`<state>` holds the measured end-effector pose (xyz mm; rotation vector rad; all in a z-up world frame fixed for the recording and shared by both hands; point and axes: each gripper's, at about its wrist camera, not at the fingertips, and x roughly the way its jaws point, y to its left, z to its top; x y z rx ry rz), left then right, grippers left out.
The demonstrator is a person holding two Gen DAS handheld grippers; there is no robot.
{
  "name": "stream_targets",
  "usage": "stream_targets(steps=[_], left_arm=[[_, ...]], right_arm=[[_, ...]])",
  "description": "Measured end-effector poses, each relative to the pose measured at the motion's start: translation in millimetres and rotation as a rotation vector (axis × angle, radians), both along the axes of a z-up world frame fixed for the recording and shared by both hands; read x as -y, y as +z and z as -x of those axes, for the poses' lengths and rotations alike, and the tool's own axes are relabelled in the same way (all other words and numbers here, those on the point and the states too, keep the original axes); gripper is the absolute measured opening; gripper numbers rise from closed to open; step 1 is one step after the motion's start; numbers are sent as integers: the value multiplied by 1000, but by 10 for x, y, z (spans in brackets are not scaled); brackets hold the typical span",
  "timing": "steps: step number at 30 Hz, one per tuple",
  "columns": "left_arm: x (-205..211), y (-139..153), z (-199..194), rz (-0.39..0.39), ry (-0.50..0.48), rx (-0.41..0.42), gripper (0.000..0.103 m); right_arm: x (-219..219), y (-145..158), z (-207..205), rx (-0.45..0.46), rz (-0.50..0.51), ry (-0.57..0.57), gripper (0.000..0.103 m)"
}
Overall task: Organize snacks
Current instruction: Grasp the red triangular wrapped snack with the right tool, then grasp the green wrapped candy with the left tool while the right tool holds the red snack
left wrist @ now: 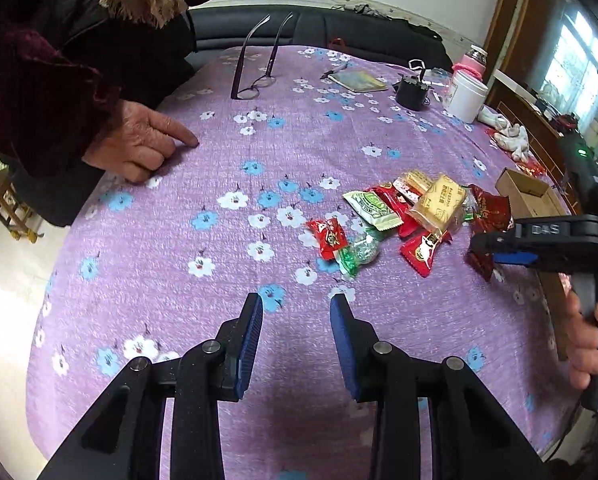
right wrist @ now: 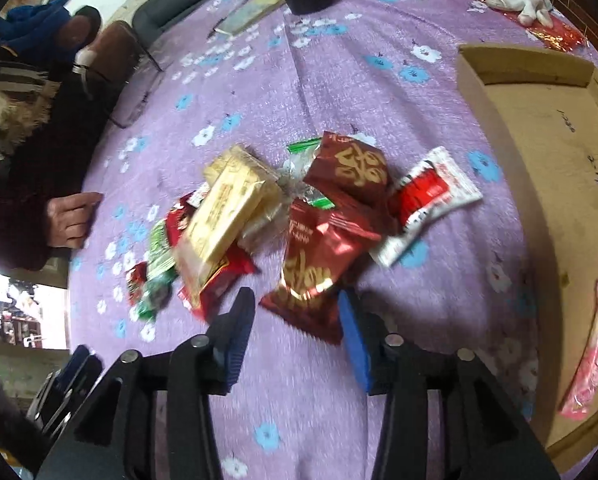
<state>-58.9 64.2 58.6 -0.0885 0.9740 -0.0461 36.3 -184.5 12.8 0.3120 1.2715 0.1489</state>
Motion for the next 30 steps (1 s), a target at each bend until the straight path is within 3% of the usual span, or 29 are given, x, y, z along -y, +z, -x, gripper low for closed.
stream_targets(steps=[3, 4, 7, 9, 18, 23, 25, 30], left_arm=[[-1, 7, -49, 4, -34, 1, 37], [4, 7, -65, 6, -47, 1, 38], [79, 0, -145, 14, -101, 5, 50], [150, -6, -211, 11, -147, 12, 50], [474, -154, -625, -25, -332, -6, 50], [595, -284, -817, -56, -409, -38, 39], [610, -356, -879, -56, -424, -58, 26], [610, -434, -832, -58, -430, -60, 22]], right_arm=[[-64, -56, -72, 3, 31, -3, 46], [-100, -45, -97, 17, 83, -2, 46], [-149, -52, -158, 37, 142, 14, 45], [-150, -51, -163, 41, 161, 28, 30], [-78, -84, 192, 24, 82, 80, 26], [41, -84, 314, 6, 61, 64, 26], [101, -80, 344, 0, 59, 52, 26], [170, -63, 398, -1, 61, 58, 26]])
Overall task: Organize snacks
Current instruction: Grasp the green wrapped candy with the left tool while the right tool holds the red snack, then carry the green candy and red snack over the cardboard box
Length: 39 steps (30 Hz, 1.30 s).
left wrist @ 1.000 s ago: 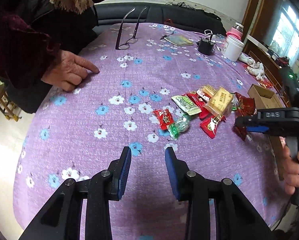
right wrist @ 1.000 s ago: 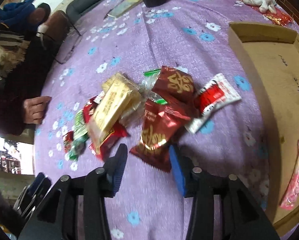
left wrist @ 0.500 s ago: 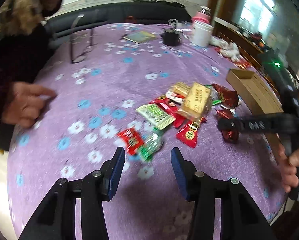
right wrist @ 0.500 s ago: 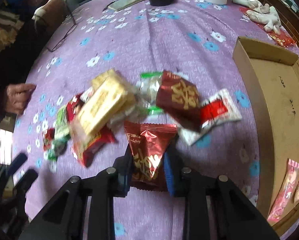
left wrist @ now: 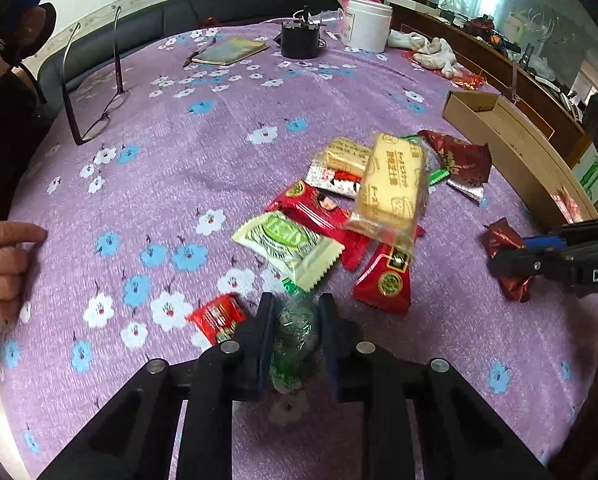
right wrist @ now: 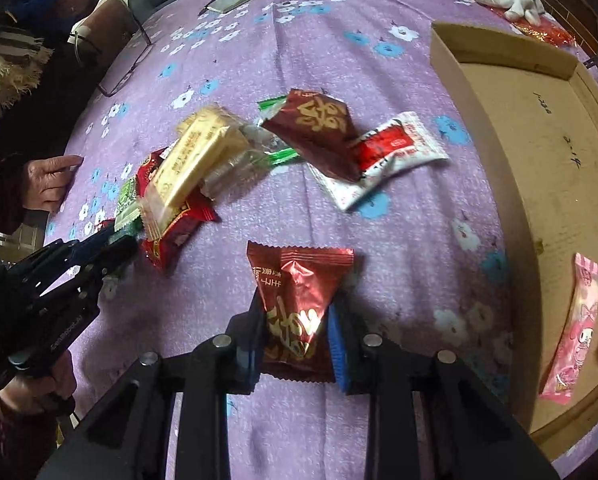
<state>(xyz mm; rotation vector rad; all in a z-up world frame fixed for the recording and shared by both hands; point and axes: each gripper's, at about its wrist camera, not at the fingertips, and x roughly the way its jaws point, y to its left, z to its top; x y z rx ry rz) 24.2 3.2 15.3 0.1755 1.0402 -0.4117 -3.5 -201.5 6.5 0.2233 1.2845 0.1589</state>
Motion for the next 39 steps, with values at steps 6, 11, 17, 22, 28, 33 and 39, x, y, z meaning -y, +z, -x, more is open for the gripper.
stream_targets(steps=[6, 11, 17, 22, 28, 33, 39], left_arm=[[52, -8, 356, 30, 67, -15, 22], [145, -11, 629, 41, 105, -10, 22], [180, -13, 681, 22, 140, 12, 22], [200, 1, 736, 74, 183, -21, 22], [334, 123, 773, 100, 186, -9, 22], [510, 223, 792, 109, 169, 9, 22], [730, 302, 790, 110, 140, 18, 22]], right_arm=[[-26, 2, 124, 13, 48, 74, 26], [-148, -14, 284, 51, 129, 169, 27], [-172, -31, 316, 73, 138, 203, 27], [-181, 71, 432, 112, 102, 239, 25], [-37, 172, 491, 127, 82, 241, 25], [61, 230, 500, 135, 71, 241, 25], [259, 278, 524, 141, 60, 213, 25]])
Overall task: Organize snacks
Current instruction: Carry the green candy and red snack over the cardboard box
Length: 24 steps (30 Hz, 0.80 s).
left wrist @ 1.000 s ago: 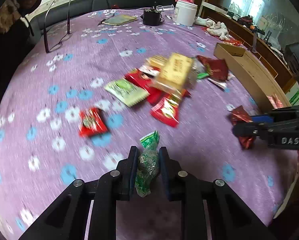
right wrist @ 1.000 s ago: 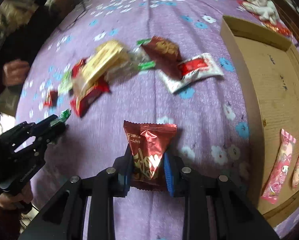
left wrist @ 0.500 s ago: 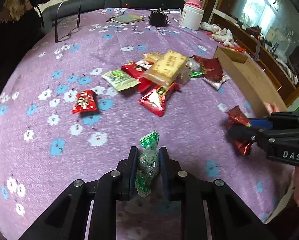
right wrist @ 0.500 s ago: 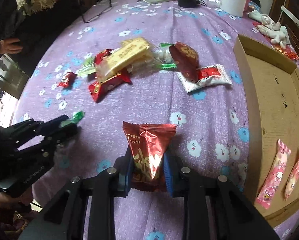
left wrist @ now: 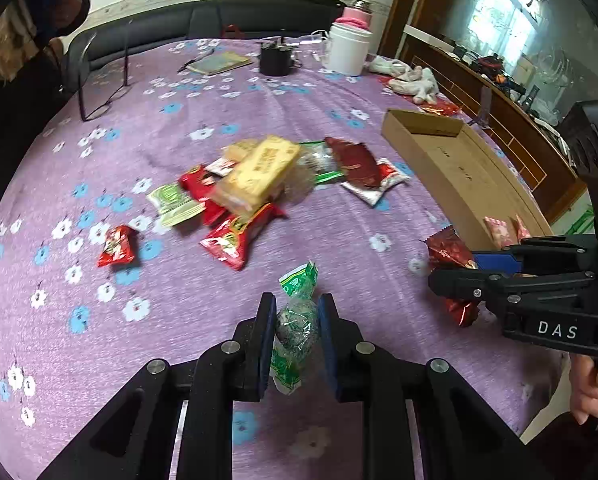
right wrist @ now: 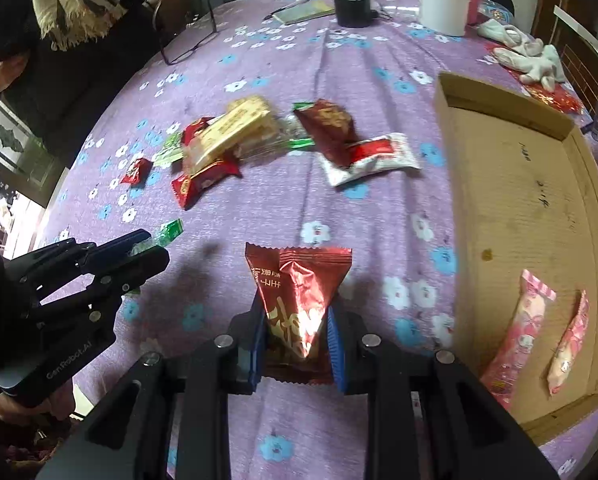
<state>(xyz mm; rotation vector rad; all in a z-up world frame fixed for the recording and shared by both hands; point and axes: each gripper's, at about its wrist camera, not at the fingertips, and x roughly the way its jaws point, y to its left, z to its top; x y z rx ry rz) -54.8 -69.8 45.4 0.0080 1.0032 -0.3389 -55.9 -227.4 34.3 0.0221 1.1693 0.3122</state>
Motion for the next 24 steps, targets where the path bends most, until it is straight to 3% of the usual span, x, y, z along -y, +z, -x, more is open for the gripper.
stream_targets(steps=[24], left_arm=[[1126, 291, 15, -2, -194, 54, 21]], right_arm=[[1032, 178, 220, 41, -44, -172, 25]])
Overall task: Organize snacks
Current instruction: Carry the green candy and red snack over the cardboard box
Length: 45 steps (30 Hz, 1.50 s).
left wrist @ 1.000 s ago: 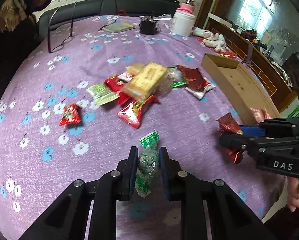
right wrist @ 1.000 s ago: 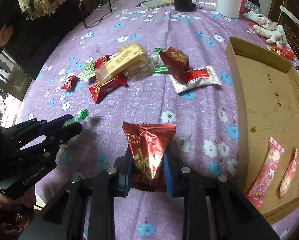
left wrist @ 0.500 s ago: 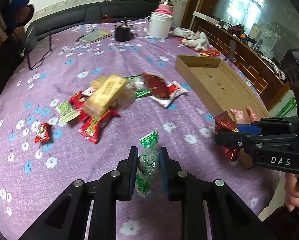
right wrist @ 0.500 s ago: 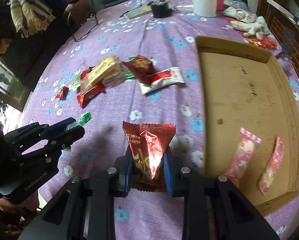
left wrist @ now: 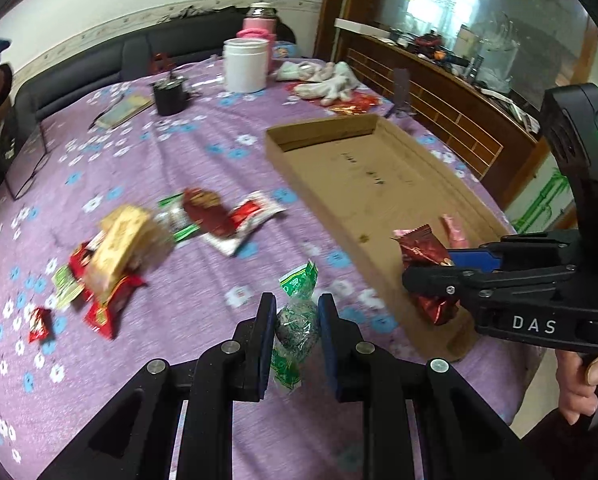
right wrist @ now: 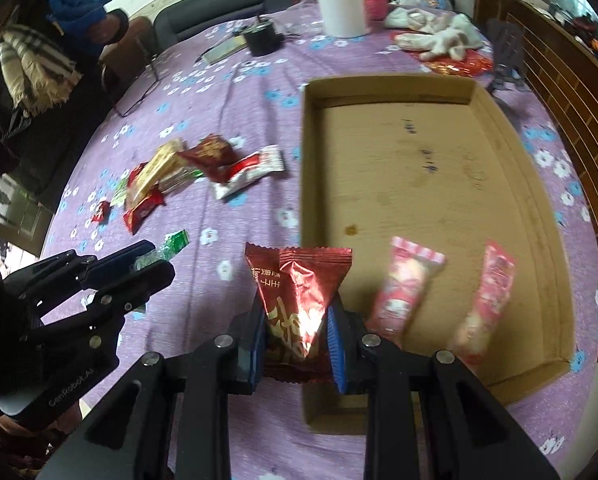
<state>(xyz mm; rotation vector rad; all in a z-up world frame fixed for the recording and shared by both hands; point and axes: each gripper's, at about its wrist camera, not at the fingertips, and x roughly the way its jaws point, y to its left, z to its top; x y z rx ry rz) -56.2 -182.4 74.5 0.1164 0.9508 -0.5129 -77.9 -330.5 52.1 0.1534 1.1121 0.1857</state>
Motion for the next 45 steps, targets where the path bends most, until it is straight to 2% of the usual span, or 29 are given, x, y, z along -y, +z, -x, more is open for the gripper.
stream_targets(steps=[13, 23, 30, 35, 45], left_arm=[[755, 62, -58, -8, -107, 18, 21], [1180, -82, -196, -38, -122, 3, 21], [1327, -188, -330, -79, -92, 1, 21], [1380, -221, -347, -102, -90, 10, 21], [1422, -282, -354, -133, -88, 19, 21]], right_arm=[[633, 10, 69, 6, -14, -104, 25], [1043, -63, -39, -6, -14, -160, 26], [1116, -75, -239, 3, 2, -145, 26], [1095, -184, -426, -29, -11, -131, 26], [1037, -301, -570, -39, -4, -115, 26]])
